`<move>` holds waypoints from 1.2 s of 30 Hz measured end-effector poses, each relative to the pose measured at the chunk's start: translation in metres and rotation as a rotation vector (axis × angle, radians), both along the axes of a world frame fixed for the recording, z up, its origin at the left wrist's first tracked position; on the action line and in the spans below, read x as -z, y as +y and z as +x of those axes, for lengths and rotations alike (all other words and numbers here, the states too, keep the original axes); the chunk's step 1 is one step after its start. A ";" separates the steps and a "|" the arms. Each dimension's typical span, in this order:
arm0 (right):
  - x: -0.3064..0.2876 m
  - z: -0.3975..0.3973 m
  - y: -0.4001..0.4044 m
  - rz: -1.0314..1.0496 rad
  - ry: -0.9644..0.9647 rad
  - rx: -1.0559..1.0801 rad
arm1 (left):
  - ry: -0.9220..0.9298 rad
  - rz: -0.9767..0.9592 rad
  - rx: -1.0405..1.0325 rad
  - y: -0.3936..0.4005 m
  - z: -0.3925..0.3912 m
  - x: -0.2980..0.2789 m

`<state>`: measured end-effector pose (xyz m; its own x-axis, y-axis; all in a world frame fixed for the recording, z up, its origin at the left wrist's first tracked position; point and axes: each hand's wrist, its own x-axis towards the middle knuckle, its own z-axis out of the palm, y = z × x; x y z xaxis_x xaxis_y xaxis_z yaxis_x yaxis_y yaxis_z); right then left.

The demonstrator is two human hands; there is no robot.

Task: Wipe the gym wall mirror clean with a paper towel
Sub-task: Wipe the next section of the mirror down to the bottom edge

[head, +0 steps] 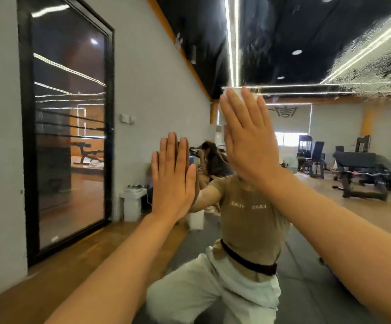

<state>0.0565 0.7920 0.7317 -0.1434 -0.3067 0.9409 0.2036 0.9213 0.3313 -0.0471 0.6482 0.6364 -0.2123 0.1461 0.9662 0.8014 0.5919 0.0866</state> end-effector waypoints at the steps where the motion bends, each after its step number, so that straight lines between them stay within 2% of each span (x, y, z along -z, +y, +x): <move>1: 0.017 -0.003 -0.003 0.001 -0.006 -0.011 | 0.003 -0.011 0.016 -0.001 0.000 -0.001; 7: 0.150 -0.007 -0.021 0.015 -0.164 -0.023 | 0.001 -0.044 0.093 -0.017 0.004 0.009; 9: 0.195 -0.004 -0.027 0.014 -0.234 -0.009 | -0.015 -0.011 0.099 -0.024 0.010 0.035; 13: 0.254 0.013 -0.024 0.060 -0.355 0.030 | -0.077 -0.113 0.077 -0.042 0.007 0.109; 15: 0.256 0.019 -0.022 0.081 -0.400 0.060 | -0.101 -0.187 0.051 -0.053 0.001 0.129; 18: 0.227 0.024 -0.028 0.113 -0.431 0.095 | -0.099 -0.249 0.048 -0.066 -0.006 0.136; 23: 0.126 0.020 -0.020 0.106 -0.244 0.159 | -0.086 -0.301 0.040 -0.075 -0.007 0.133; 26: 0.067 0.013 -0.013 0.012 -0.130 0.167 | -0.079 -0.327 0.005 -0.079 -0.011 0.139; 28: 0.052 0.009 -0.015 -0.086 -0.071 0.124 | -0.070 -0.339 -0.011 -0.081 -0.013 0.143; 31: 0.081 0.002 -0.024 -0.138 -0.029 0.070 | -0.041 -0.348 -0.016 -0.080 -0.016 0.147; 36: 0.204 -0.003 -0.035 0.013 -0.231 0.015 | -0.022 -0.320 -0.004 -0.077 -0.018 0.150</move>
<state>0.0532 0.7572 0.5275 -0.3593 -0.3151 0.8784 0.1347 0.9139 0.3829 -0.0653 0.5716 0.4867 -0.2338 0.4408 0.8666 0.7990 0.5950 -0.0871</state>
